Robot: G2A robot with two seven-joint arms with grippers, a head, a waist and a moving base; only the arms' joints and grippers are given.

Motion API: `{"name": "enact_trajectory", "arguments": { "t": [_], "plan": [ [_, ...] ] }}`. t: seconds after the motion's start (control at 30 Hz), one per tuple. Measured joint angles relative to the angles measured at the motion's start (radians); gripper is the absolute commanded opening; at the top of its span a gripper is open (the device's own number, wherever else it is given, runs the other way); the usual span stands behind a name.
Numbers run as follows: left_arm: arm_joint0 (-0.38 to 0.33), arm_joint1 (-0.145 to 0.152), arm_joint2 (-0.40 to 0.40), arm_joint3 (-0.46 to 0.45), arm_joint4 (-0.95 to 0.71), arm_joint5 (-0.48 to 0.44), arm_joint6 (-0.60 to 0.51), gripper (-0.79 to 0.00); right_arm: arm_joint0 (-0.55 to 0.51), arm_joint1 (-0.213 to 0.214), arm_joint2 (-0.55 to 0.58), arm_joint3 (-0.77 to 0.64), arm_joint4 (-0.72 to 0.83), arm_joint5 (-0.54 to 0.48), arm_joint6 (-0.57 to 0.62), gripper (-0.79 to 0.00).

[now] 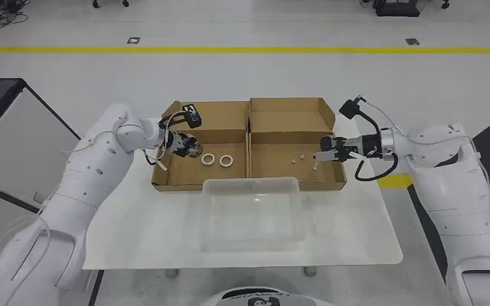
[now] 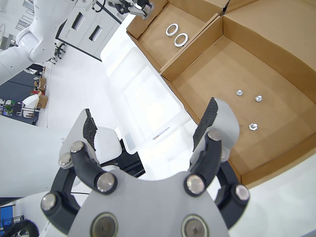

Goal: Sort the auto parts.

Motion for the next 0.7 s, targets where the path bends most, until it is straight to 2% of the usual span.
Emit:
{"name": "enact_trajectory", "arguments": {
  "t": [0.4, 0.7],
  "plan": [
    [-0.093, -0.022, 0.146, 0.166, 0.025, -0.035, 0.035, -0.785, 0.000, 0.000, 0.000, 0.000, 0.000, 0.000, 0.000, 0.000],
    [-0.128, -0.061, 0.216, 0.266, 0.045, -0.057, 0.073, -0.785, 0.000, 0.000, 0.000, 0.000, 0.000, 0.000, 0.000, 0.000]
  ]
}}
